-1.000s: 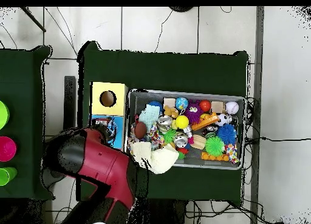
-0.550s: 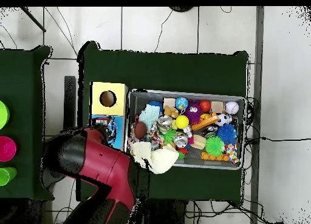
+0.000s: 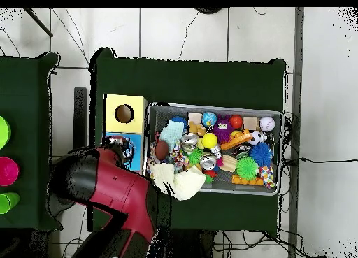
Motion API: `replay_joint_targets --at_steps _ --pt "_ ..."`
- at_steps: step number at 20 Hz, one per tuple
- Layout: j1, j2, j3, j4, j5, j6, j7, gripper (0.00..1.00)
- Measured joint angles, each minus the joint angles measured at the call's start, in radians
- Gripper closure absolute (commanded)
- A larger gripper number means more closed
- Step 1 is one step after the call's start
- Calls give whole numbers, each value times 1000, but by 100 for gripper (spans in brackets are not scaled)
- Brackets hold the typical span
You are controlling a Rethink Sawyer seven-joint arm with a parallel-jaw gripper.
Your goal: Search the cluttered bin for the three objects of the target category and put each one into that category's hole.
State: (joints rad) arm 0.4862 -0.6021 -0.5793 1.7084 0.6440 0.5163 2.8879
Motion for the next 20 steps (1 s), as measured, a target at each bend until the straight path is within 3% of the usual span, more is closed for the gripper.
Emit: replay_joint_targets --at_steps 20 --pt "6 46 0 0 1 0 0 100"
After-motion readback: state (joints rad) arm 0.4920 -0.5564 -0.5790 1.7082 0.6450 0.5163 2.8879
